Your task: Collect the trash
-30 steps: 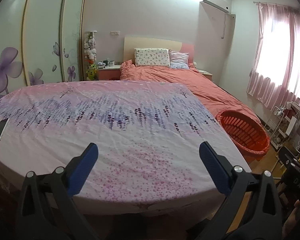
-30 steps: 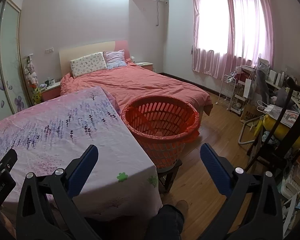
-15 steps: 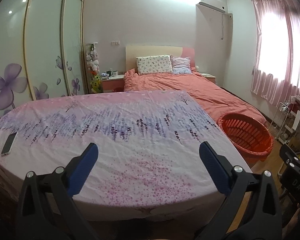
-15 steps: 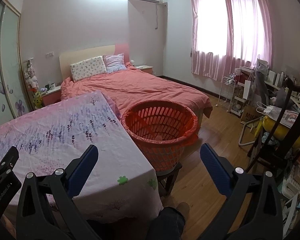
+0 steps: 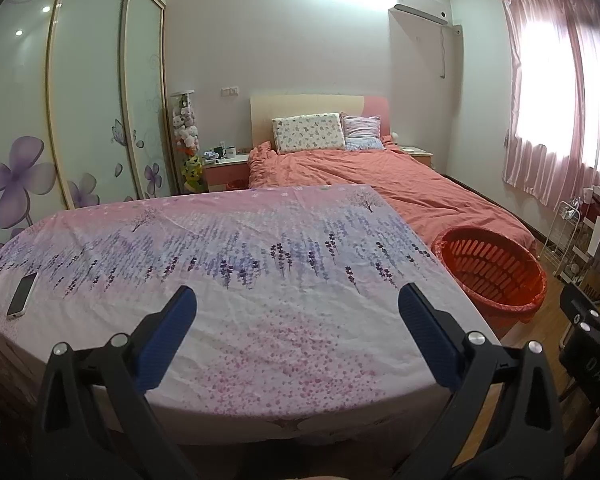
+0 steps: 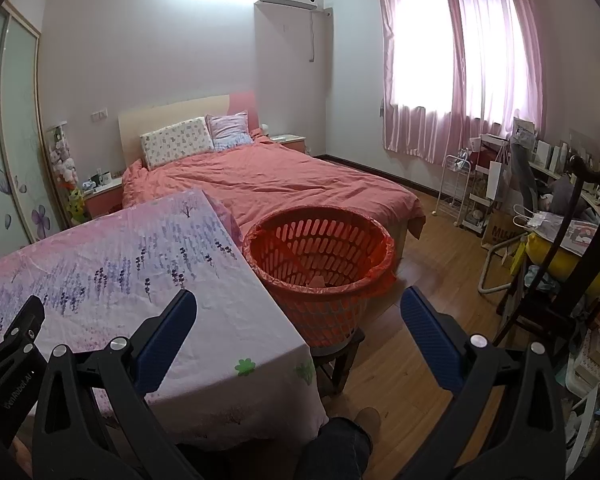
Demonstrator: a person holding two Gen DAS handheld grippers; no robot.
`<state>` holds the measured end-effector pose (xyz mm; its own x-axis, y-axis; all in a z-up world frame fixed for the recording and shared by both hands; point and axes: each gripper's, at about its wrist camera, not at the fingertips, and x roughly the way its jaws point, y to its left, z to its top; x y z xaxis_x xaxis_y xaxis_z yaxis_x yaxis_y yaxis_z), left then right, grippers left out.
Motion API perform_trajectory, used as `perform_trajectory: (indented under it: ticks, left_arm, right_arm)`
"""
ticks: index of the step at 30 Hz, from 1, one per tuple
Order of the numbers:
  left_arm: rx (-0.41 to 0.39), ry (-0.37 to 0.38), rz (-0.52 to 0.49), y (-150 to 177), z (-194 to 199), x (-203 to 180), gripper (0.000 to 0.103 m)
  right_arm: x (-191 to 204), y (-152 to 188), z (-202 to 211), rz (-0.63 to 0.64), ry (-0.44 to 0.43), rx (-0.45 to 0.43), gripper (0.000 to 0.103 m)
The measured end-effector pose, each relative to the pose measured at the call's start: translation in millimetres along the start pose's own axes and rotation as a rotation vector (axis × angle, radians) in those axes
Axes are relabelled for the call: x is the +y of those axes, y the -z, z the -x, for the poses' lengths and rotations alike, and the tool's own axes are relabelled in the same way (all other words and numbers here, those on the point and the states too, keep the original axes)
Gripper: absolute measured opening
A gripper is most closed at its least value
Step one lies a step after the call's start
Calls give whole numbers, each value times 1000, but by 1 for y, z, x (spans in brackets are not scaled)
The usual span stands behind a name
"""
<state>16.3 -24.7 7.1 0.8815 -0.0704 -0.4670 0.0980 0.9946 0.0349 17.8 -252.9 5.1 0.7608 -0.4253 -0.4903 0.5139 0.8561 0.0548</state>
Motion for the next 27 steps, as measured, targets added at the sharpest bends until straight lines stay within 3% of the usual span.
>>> perform_trajectory:
  ticks: [27]
  left_arm:
    - [1,-4,17,-2,2,3,99]
  right_arm:
    - [4,-3,1,7,-11,-5,101]
